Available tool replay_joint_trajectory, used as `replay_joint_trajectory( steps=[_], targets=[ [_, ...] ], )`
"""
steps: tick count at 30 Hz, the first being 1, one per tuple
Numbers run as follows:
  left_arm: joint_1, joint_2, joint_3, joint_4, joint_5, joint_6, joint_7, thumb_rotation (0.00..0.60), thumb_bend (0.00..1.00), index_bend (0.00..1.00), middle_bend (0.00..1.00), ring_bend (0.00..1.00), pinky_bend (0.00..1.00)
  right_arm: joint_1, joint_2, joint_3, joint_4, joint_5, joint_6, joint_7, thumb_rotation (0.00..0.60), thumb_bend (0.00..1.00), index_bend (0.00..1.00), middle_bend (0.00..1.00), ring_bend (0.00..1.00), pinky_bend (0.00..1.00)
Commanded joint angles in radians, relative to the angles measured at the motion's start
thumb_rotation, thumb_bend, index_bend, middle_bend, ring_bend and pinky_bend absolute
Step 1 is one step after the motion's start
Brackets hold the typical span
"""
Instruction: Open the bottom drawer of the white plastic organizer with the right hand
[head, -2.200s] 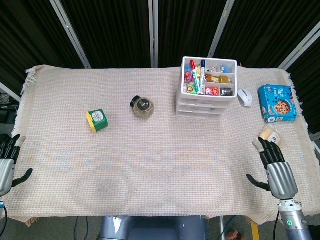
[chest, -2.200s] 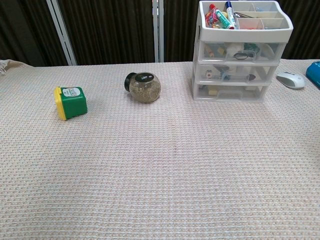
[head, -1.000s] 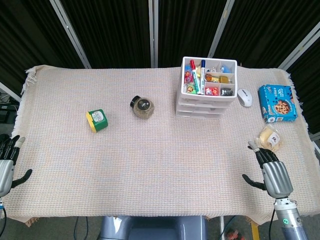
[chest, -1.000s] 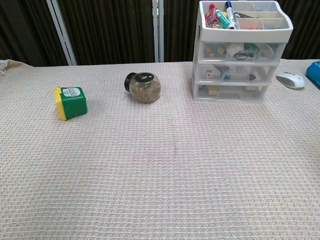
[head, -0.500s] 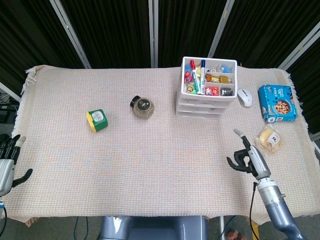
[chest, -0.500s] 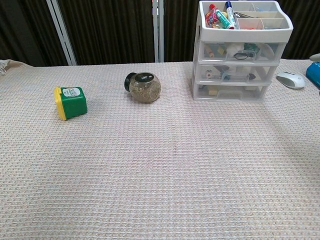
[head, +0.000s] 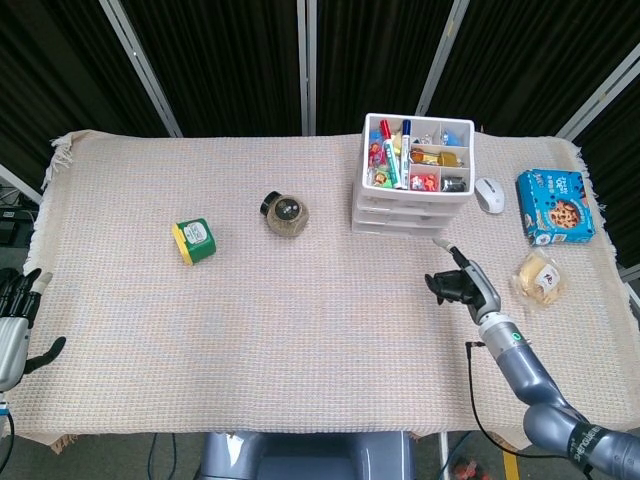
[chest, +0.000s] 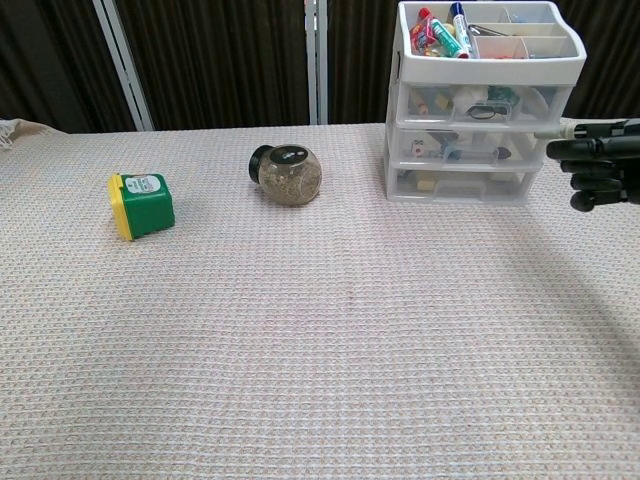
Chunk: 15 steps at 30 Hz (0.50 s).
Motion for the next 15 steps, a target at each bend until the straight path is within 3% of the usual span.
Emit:
replay_joint_trajectory(
  steps=[1,15],
  targets=[
    [0.000,0.000,0.000,0.001,0.000,0.000,0.000,0.600,0.28,0.00,0.00,0.00,0.00,0.040,-0.069,0.003,0.069,0.062,0.005,-0.041,0.600,0.37,0.15,0.90,0.89,0.71],
    [-0.001,-0.003,-0.003,-0.001,-0.006,-0.002,0.004,0.600,0.28,0.00,0.00,0.00,0.00,0.112,-0.233,0.042,0.230,0.158,-0.049,-0.059,0.600,0.37,0.16,0.89,0.89,0.71]
  ],
)
